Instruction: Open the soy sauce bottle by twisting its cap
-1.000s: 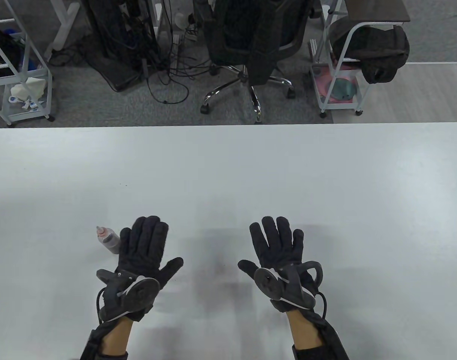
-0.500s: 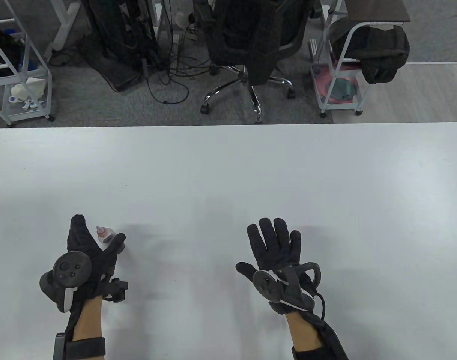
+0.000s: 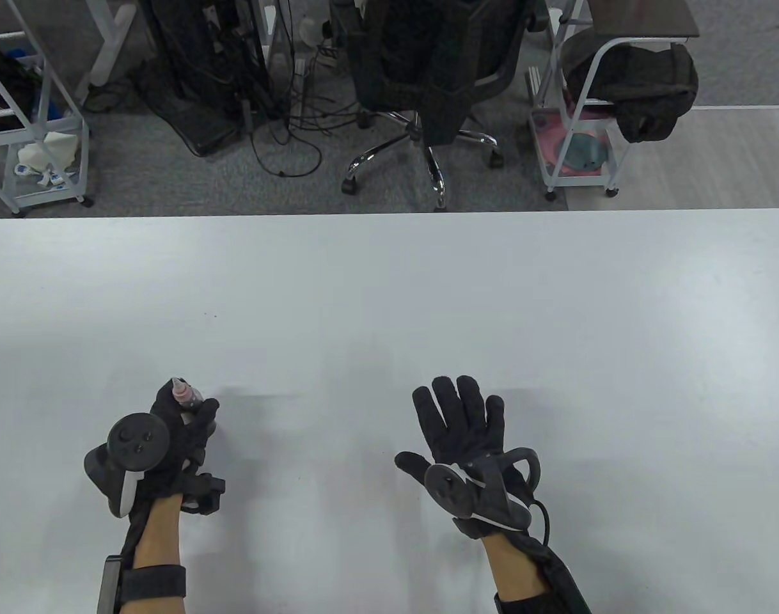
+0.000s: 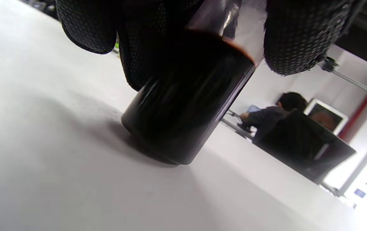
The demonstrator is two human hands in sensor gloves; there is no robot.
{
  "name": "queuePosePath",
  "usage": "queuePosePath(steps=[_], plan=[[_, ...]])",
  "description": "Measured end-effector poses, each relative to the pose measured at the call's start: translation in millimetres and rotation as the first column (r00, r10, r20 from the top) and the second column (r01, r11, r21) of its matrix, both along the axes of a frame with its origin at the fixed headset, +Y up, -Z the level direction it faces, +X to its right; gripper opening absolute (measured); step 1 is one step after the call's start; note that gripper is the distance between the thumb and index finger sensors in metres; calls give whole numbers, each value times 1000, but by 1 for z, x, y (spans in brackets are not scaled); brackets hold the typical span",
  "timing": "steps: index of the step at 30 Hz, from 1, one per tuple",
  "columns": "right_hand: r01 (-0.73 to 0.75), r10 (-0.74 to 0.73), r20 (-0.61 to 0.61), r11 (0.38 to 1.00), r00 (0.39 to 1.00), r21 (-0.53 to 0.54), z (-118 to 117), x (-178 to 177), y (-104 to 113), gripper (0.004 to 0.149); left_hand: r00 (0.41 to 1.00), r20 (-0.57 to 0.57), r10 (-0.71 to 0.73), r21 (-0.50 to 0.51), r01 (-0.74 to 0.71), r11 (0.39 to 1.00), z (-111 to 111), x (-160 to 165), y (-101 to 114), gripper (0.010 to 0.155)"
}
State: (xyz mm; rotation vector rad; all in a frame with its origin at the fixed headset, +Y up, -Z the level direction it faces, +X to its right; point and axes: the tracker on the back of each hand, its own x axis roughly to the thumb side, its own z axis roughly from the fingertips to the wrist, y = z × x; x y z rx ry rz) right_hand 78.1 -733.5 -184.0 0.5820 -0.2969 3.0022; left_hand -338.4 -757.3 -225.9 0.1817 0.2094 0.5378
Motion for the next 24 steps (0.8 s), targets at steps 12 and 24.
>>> queuePosePath(steps=[12, 24], plan=[[201, -196, -88, 978, 977, 59, 16, -11, 11, 92, 884, 420, -204, 149, 155, 977, 22, 107, 32, 75], [455, -434, -154, 878, 888, 147, 41, -27, 27, 74, 681, 678, -279, 237, 157, 959, 69, 200, 36, 77]])
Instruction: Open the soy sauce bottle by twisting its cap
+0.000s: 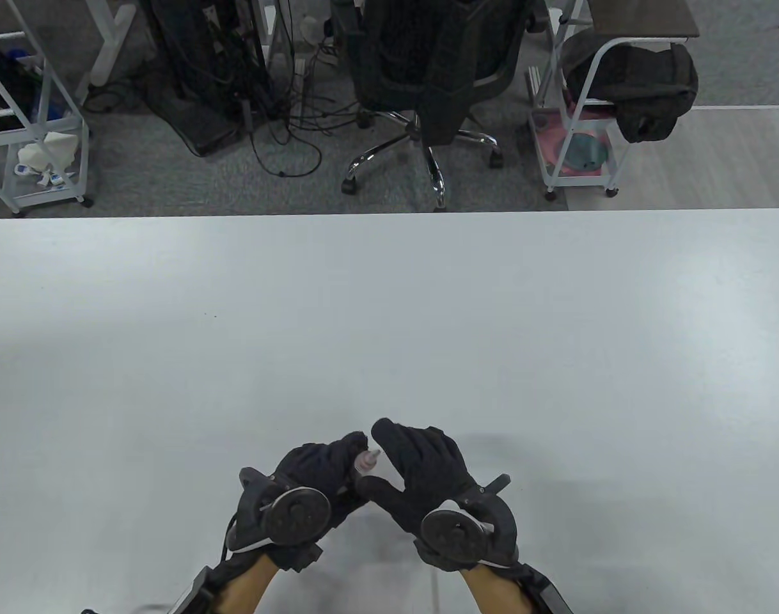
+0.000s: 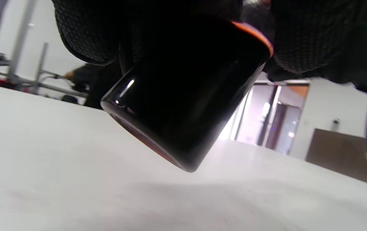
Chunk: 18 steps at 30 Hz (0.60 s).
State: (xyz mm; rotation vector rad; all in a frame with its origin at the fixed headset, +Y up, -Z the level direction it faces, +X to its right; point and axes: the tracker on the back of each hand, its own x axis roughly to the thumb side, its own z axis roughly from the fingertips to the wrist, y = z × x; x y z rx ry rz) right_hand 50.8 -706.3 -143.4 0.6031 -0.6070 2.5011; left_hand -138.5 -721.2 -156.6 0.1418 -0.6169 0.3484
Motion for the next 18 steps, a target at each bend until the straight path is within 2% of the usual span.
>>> queuePosePath(steps=[2, 3, 9, 11, 14, 15, 18], plan=[[4, -4, 23, 1000, 1000, 23, 4, -3, 3, 63, 999, 34, -12, 16, 12, 1000, 6, 9, 0, 77], [-42, 40, 45, 998, 998, 42, 5, -3, 6, 57, 999, 44, -23, 9, 23, 1000, 7, 12, -1, 77], [-184, 188, -46, 979, 981, 84, 10, -10, 13, 44, 997, 78, 13, -42, -9, 999, 6, 8, -1, 77], [-250, 258, -101, 964, 961, 87, 10, -13, 14, 45, 997, 69, 17, -66, -12, 998, 3, 4, -3, 77], [-240, 243, -201, 970, 949, 40, 10, -12, 17, 53, 995, 89, 37, -121, -26, 992, -2, 0, -7, 76], [-208, 197, -275, 978, 941, -9, 9, -11, 19, 57, 996, 83, 33, -115, -23, 993, -2, 0, -7, 76], [-57, 45, -239, 998, 970, -42, 13, -2, 18, 65, 996, 77, 43, -101, -35, 994, -2, -1, -4, 77]])
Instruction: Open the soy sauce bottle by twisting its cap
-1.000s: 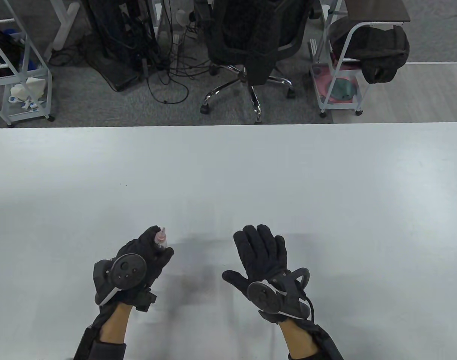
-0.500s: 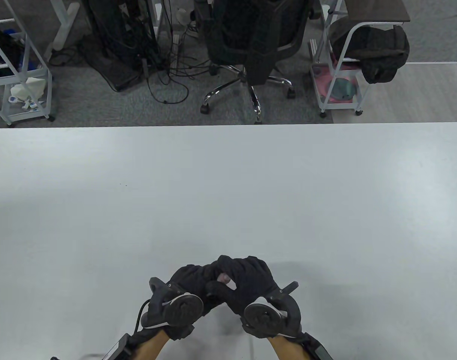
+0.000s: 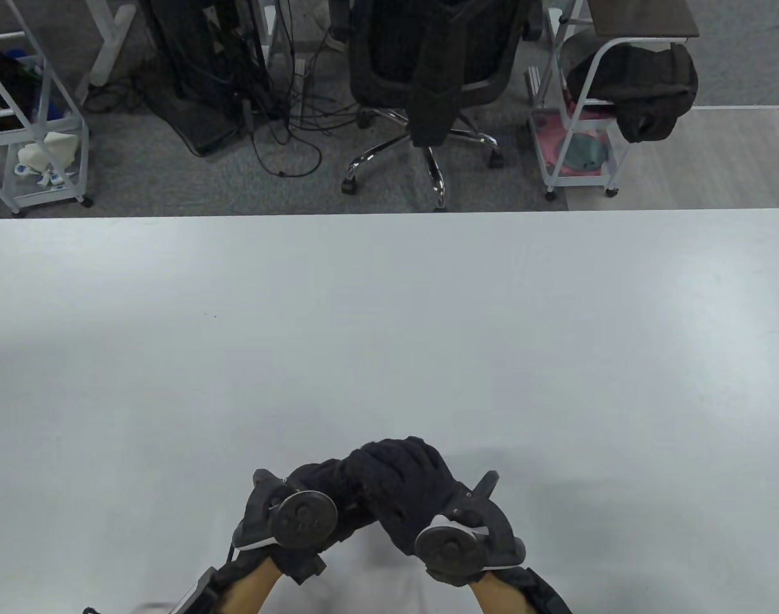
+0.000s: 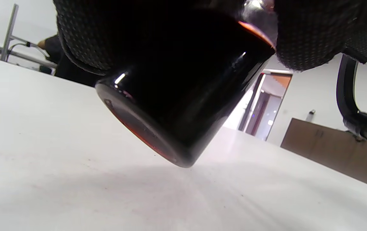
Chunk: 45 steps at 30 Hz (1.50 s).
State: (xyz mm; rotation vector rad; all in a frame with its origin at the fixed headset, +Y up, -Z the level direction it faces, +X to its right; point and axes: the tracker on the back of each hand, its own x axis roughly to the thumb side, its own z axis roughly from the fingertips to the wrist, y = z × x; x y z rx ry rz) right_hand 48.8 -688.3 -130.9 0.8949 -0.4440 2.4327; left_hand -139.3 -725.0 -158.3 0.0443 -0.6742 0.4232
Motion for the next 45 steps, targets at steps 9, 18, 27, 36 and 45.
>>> queuePosePath(steps=[9, 18, 27, 36, 45], plan=[[-163, 147, 137, 980, 980, 115, -2, 1, 1, 44, 999, 5, -34, 20, 34, 999, 1, 0, -2, 76], [-117, 117, 37, 993, 992, -6, -7, 4, -7, 82, 1000, -13, -17, -4, 17, 1000, -4, -6, -4, 76], [-178, 161, 161, 979, 974, 100, -1, -3, -3, 52, 999, 3, -44, 18, 44, 999, -2, -2, -5, 76], [-104, 93, 166, 993, 982, 56, -4, 1, -9, 80, 999, 6, -50, 2, 50, 999, -4, -3, -7, 76], [-255, 239, 177, 964, 955, 79, -1, -8, -6, 50, 997, 11, -82, 23, 82, 996, -2, 3, -7, 77]])
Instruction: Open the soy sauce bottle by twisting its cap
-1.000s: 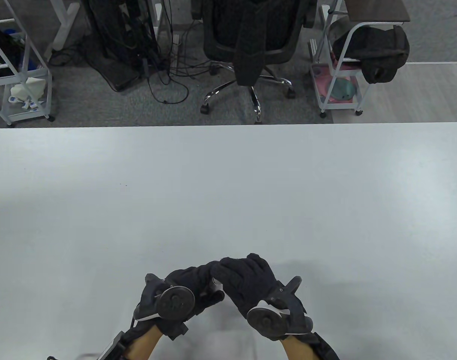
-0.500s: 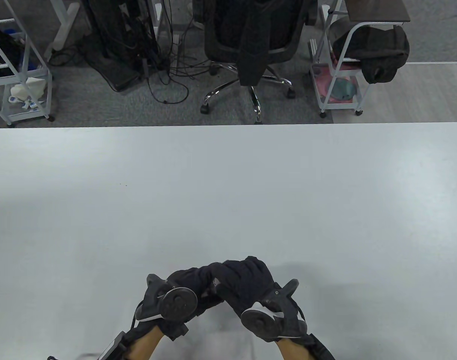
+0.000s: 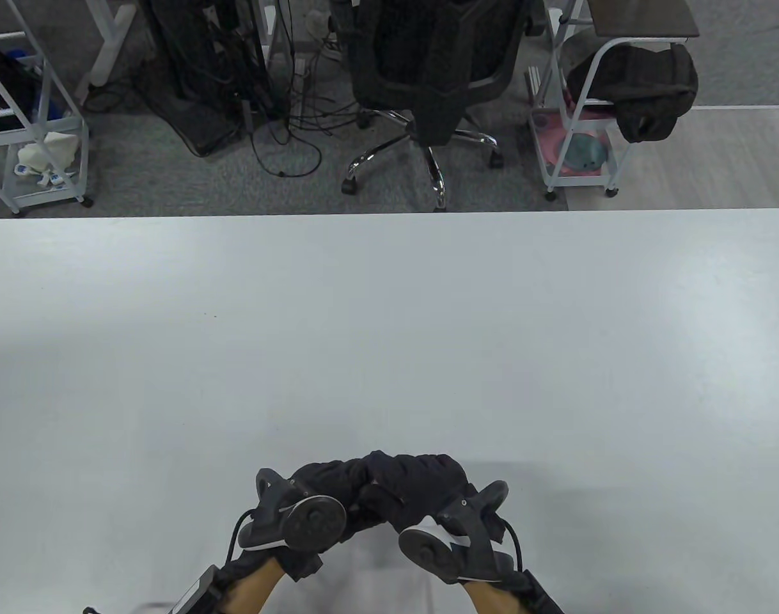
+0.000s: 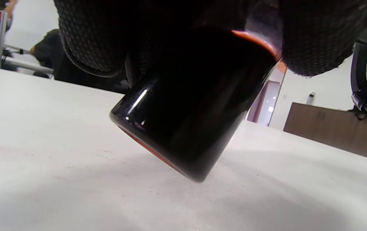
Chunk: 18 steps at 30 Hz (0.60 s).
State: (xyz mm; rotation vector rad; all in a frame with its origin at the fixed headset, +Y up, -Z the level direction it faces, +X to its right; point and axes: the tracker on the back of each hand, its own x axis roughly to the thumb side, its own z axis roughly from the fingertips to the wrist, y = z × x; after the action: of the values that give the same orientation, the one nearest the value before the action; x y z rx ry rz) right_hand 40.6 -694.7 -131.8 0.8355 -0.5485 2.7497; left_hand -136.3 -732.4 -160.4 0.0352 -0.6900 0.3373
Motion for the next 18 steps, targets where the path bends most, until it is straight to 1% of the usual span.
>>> queuePosePath(steps=[3, 6, 8, 11, 13, 18], plan=[[57, -57, -37, 998, 998, -18, 1, 1, 1, 51, 999, -23, 37, -19, -38, 999, -5, -6, 1, 76], [100, -99, -37, 995, 994, 20, 1, 5, 4, 52, 998, -50, 34, -30, -35, 999, -9, -14, -1, 75], [120, -120, -19, 992, 993, 29, 0, 9, 4, 54, 994, -88, 62, -39, -66, 997, -13, -20, -3, 74], [111, -111, 19, 994, 994, 26, -5, 14, 2, 54, 983, -149, 111, -71, -122, 990, -21, -31, -6, 73], [93, -94, 45, 995, 995, 17, -9, 17, -1, 54, 977, -176, 116, -97, -134, 986, -25, -37, -9, 73], [67, -64, 110, 998, 992, -19, -21, 27, -6, 53, 950, -278, 143, -83, -173, 981, -33, -54, -11, 72]])
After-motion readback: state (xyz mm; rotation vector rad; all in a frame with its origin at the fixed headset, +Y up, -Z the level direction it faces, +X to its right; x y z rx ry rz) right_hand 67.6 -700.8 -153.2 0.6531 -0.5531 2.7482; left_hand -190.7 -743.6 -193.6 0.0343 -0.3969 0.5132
